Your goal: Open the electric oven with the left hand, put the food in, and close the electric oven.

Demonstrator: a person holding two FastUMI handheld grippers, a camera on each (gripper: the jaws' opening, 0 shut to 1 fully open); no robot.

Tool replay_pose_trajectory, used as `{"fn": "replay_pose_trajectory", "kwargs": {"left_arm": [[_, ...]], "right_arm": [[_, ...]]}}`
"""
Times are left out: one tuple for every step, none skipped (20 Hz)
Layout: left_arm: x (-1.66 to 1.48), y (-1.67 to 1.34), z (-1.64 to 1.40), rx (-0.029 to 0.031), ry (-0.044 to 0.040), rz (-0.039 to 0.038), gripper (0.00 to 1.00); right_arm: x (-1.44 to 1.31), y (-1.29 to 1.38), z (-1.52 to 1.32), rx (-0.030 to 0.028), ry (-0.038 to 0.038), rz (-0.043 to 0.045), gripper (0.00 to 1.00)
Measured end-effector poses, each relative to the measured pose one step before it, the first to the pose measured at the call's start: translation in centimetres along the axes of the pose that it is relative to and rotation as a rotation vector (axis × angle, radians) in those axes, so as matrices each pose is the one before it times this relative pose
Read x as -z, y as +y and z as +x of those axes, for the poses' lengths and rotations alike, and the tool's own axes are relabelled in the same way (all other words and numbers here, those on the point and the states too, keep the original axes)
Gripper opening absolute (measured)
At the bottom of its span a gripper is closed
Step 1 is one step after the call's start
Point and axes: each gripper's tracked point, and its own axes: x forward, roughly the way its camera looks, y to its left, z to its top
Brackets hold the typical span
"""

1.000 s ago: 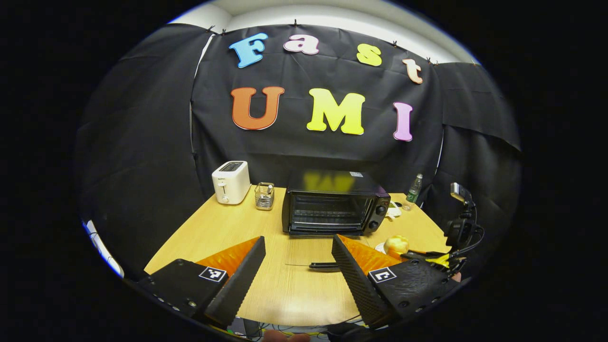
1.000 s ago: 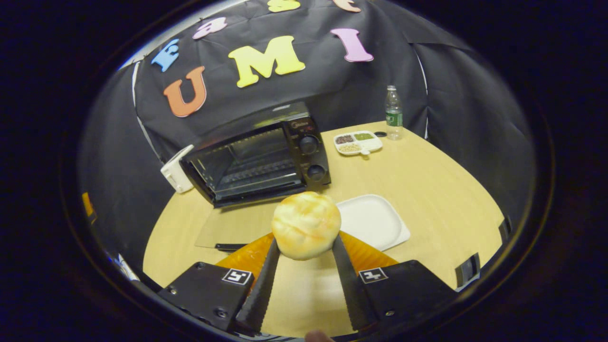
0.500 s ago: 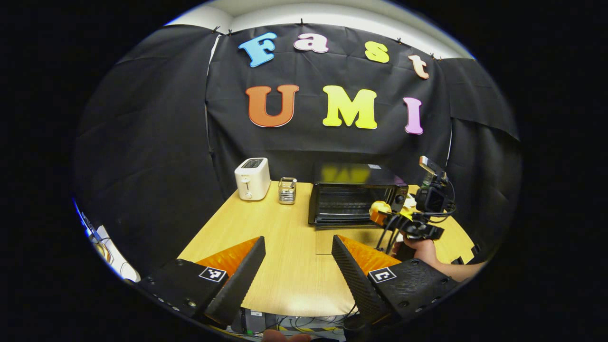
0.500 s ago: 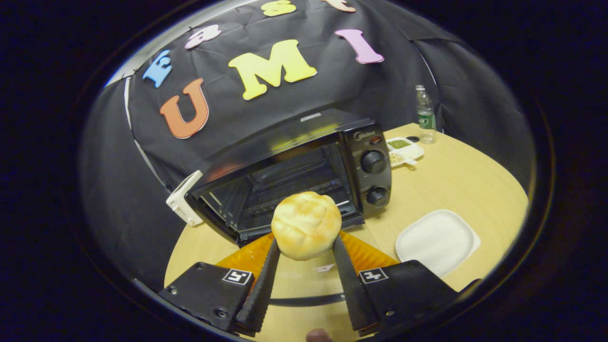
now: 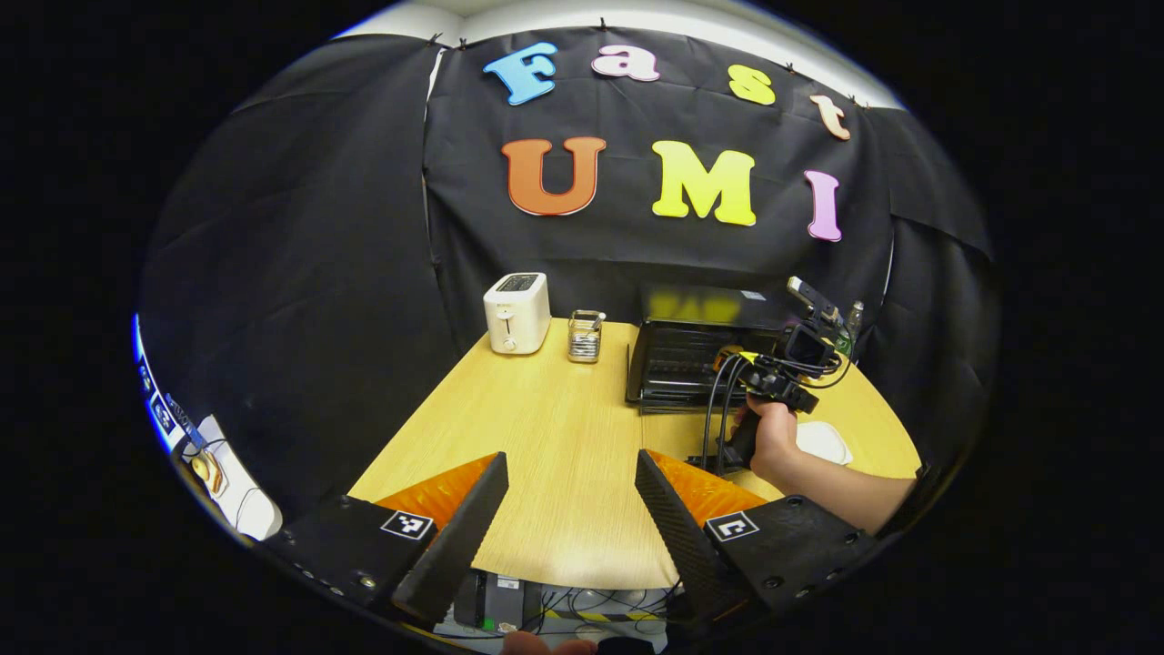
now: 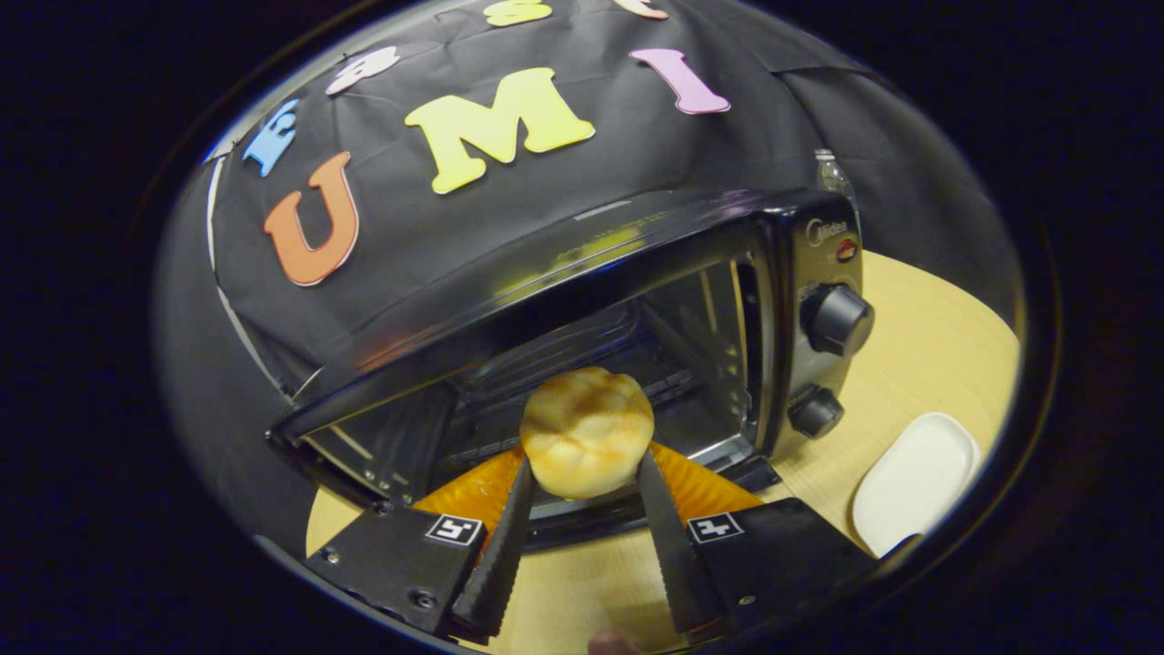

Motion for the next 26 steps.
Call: {"fn": "replay_pose_trajectory", "kwargs": {"left_arm": [[0.038,0.223,0.019,-0.00433,0.00256,-0.00135,0.93],[0.013,0.093,0.025,-0.00254,0.00066,-0.00225,0.93],[-0.028,0.079,-0.039,-0.00224,-0.0003,-0.00104,0.93],[-0.045,-0.081,0.009,-0.00105,0.00083,-0.00005,0.93],[0.17,0.013,0.014,0.0004,0.00108,-0.00061,0.93],[-0.036,-0.103,0.036,0.00504,0.00109,-0.00251,0.93],[0.052,-0.175,-0.161,0.0072,0.0034,-0.00276,0.93],[-0.016,-0.201,-0.068,0.00406,0.00116,-0.00153,0.93],[-0.049,-0.155,-0.121,0.00375,-0.00054,-0.00112,0.93],[0.004,-0.121,-0.191,0.00311,-0.00339,-0.00111,0.93],[-0.073,-0.096,-0.134,0.00213,-0.0018,-0.00198,0.93],[-0.055,-0.047,-0.117,0.00148,-0.00228,-0.0036,0.93],[-0.109,-0.073,-0.187,0.00052,-0.00466,-0.0046,0.93],[-0.137,-0.073,-0.192,0.00126,-0.0048,-0.00492,0.93],[0.01,-0.095,-0.051,0.00115,-0.00633,-0.00524,0.93],[-0.023,-0.125,-0.224,0.00376,-0.00542,-0.00574,0.93],[-0.053,-0.294,-0.097,0.00443,-0.00618,-0.00566,0.93],[0.002,-0.146,-0.185,0.00503,-0.0057,-0.00611,0.93],[0.025,-0.309,-0.04,0.00688,-0.00567,-0.00769,0.93],[0.029,-0.29,-0.105,0.00834,-0.0051,-0.00903,0.93],[0.015,-0.434,-0.114,0.00883,-0.00527,-0.00753,0.93],[0.104,-0.33,-0.195,0.00695,-0.00285,-0.00526,0.93],[0.228,-0.25,-0.093,0.00605,-0.00169,-0.00424,0.93],[0.332,-0.194,-0.139,0.00487,0.00068,-0.00185,0.93],[0.317,-0.245,-0.242,0.00333,-0.00038,-0.00059,0.93],[0.468,-0.276,-0.105,0.00581,0.00157,-0.00007,0.93]], "right_arm": [[0.239,0.088,0.551,0.00444,0.0061,0.00507,0.67],[0.153,0.052,0.452,0.00425,0.00413,0.0018,0.67],[-0.102,0.184,0.285,-0.00156,-0.00122,-0.00265,0.67],[-0.147,0.178,0.238,-0.0033,-0.00439,-0.00742,0.67],[0.031,0.34,0.115,-0.0056,0.00052,-0.01126,0.71],[0.02,0.303,0.095,-0.00279,0.00276,-0.01406,0.75],[0.027,0.208,0.03,-0.00447,0.00046,-0.0111,0.79],[0.094,0.187,-0.091,-0.00844,0.00441,-0.00659,0.8],[-0.089,0.378,-0.22,-0.01468,-0.00035,0.00289,0.83],[-0.068,0.43,-0.339,-0.01109,-0.00218,0.00316,0.85],[-0.262,0.221,-0.358,-0.00599,-0.00726,-0.00041,0.85],[-0.005,0.275,-0.435,-0.00801,0.00324,-0.00649,0.85],[0.211,0.186,-0.597,-0.01065,0.00759,-0.00157,0.87],[0.121,0.313,-0.857,-0.01116,-0.00028,0.00559,0.87],[-0.055,0.259,-1.074,-0.01051,-0.00373,0.00133,0.87],[0.074,0.026,-1.249,-0.00634,0.00087,-0.00644,0.87],[0.29,0.004,-1.244,-0.00943,0.00419,-0.00934,0.87],[0.22,0.097,-1.477,-0.00793,0.00421,-0.01293,0.87],[0.156,-0.054,-1.443,-0.00519,0.00292,-0.01556,0.87],[0.233,-0.167,-1.356,-0.00473,0.0057,-0.01481,0.87],[0.344,-0.266,-1.458,-0.00335,0.01141,-0.01659,0.87],[0.295,-0.165,-1.613,-0.00552,0.00978,-0.01266,0.88],[0.381,-0.118,-1.539,-0.00507,0.01054,-0.01416,0.89],[0.323,-0.139,-1.505,-0.007,0.01093,-0.02019,0.89],[0.354,-0.313,-1.582,-0.00442,0.01041,-0.0247,0.89],[0.2,-0.291,-1.479,-0.00255,0.00601,-0.02313,0.89]]}}
